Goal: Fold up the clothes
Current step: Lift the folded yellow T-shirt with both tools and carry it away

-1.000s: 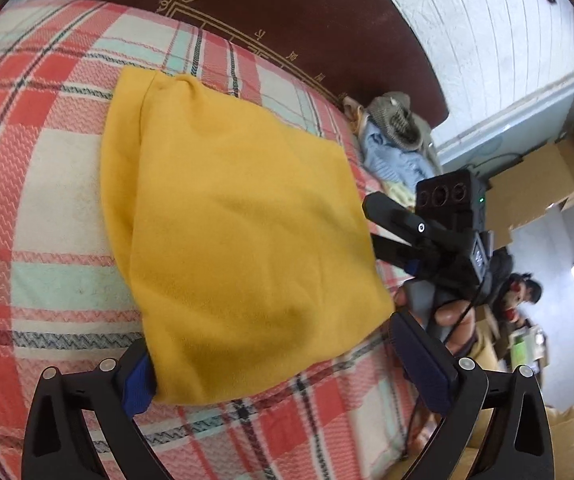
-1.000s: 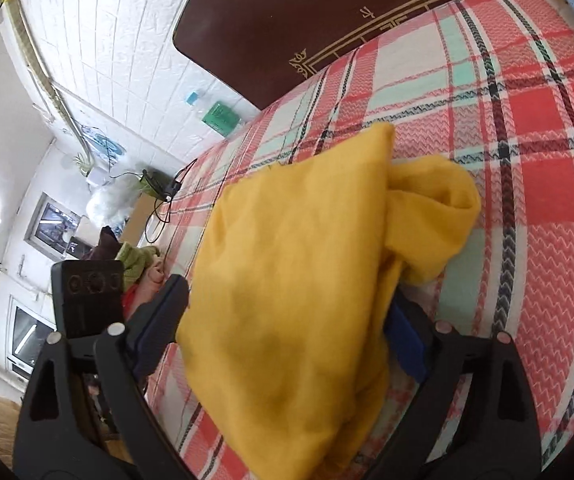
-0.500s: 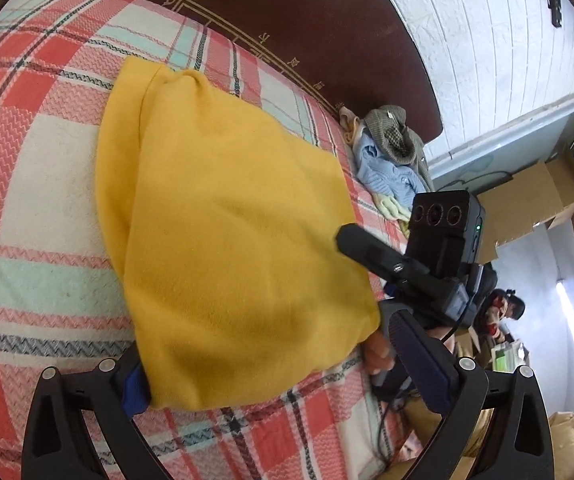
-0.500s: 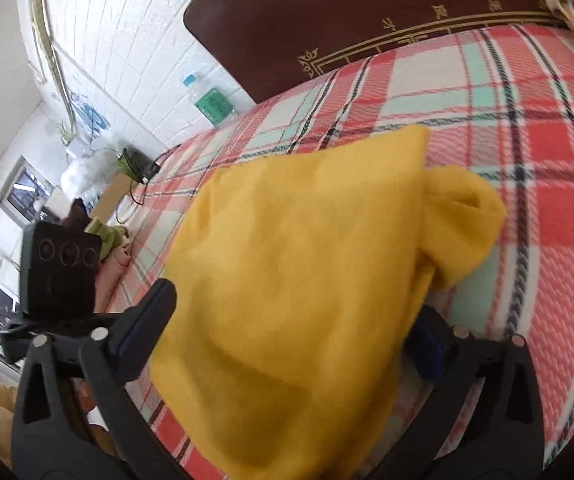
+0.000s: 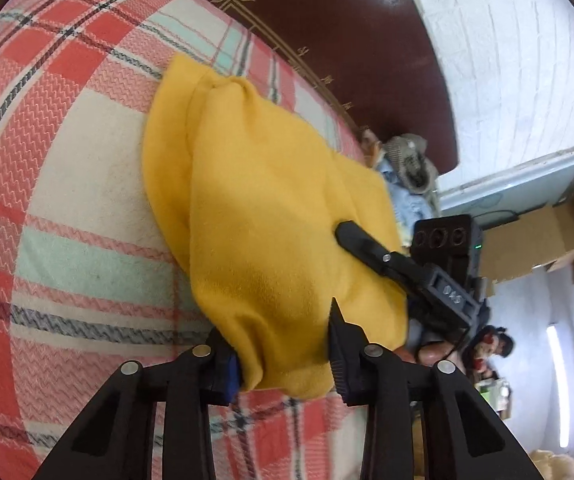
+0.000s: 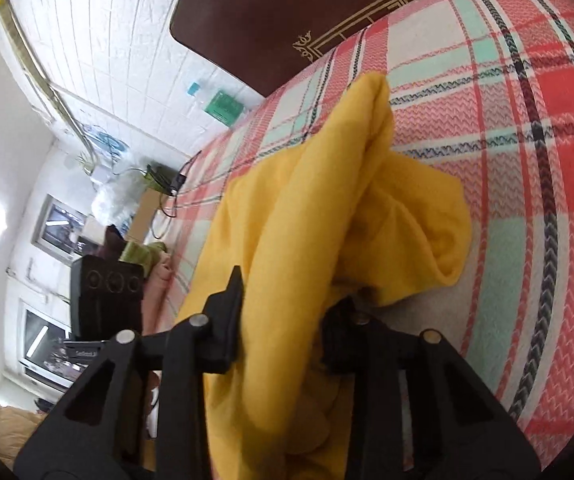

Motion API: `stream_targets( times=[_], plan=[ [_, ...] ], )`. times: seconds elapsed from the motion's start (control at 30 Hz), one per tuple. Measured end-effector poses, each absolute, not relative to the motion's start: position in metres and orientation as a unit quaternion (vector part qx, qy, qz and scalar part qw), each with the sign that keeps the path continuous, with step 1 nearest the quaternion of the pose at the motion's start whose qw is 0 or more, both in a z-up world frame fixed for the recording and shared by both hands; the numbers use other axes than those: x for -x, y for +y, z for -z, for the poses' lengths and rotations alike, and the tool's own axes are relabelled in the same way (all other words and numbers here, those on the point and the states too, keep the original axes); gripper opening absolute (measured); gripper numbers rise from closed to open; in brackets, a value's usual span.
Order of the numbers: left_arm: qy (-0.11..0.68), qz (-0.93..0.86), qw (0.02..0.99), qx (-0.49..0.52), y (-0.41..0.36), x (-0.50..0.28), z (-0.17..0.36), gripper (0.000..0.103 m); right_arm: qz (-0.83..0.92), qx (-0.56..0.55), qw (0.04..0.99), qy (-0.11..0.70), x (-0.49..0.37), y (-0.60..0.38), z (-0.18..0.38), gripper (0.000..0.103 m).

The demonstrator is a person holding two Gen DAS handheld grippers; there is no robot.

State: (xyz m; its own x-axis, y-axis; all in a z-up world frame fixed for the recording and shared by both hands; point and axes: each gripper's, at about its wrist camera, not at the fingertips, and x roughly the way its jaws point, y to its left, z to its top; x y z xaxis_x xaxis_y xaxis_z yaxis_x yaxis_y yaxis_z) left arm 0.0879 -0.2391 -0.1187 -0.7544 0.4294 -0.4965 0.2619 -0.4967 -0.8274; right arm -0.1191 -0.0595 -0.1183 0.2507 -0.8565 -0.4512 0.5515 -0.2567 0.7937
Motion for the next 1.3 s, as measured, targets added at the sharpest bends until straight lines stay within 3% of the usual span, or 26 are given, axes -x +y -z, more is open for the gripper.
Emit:
stream_targets(
  times=[0.17, 0.5, 1.3],
  plan=[
    [-0.519, -0.793, 0.083, 0.308, -0.244, -0.105, 0.101, 0.033, 0.566, -0.525, 0.601, -0.209, 0.116, -0.048, 0.108, 0.033],
    [-0.474, -0.833, 0.085, 0.271, -0.240, -0.139, 0.046, 0.032, 0.556, -0.482, 0.629, -0.250, 0.089, -0.037, 0.068, 0.033],
    [-0.398, -0.895, 0.041, 0.196, -0.241, -0.227, -0.027, 0.032, 0.513, -0.416, 0.707, -0.253, 0.014, -0.068, -0.002, 0.033]
  ],
)
